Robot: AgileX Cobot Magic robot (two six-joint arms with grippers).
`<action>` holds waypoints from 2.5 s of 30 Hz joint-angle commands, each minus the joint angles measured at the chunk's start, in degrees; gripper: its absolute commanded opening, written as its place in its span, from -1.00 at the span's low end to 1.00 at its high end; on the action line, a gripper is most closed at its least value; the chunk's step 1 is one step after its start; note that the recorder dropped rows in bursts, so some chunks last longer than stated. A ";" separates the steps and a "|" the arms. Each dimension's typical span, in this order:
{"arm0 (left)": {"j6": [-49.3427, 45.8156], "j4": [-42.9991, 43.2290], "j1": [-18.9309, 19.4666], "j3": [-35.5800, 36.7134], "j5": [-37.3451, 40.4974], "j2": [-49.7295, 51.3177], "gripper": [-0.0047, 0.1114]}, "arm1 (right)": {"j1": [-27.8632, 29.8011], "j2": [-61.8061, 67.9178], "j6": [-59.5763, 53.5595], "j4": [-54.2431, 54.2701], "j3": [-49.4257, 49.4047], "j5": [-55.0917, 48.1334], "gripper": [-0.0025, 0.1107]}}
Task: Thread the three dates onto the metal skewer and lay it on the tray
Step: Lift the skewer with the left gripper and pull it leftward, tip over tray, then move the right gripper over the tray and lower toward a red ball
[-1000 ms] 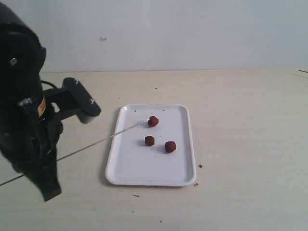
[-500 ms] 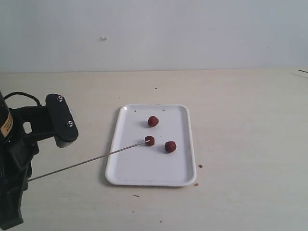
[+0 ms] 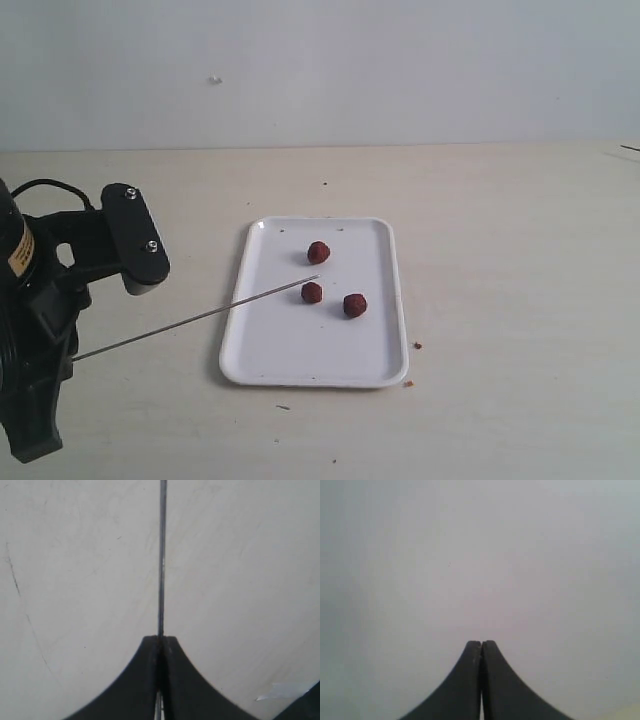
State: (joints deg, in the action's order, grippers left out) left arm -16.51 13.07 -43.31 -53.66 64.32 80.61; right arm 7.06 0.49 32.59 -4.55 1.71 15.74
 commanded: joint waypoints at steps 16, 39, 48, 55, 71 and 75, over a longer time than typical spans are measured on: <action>0.99 -0.61 -0.02 0.17 2.17 -0.48 -0.92 | -5.05 73.54 -25.33 -9.92 48.49 -46.73 -0.96; 23.88 2.99 0.09 0.80 -4.69 8.50 -0.92 | -14.38 104.69 -122.11 34.49 81.00 -68.68 -0.12; 13.31 2.88 0.09 5.70 -13.84 8.50 -0.92 | -14.78 111.74 -134.55 33.30 81.05 -68.20 0.00; 9.04 2.88 0.09 5.80 -13.52 8.50 -0.92 | -21.79 114.59 -134.55 24.75 81.05 -64.02 0.02; 9.27 2.65 0.09 6.54 -10.77 8.50 -0.92 | -25.02 119.10 -132.75 19.61 81.05 -62.19 0.02; 9.27 2.65 0.09 6.54 -12.35 8.50 -0.92 | -25.02 119.87 -132.85 19.61 81.05 -61.40 0.02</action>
State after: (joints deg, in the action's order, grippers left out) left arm -7.30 15.90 -43.31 -47.26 53.19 89.26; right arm -17.92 120.10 -100.36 15.33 82.27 -46.39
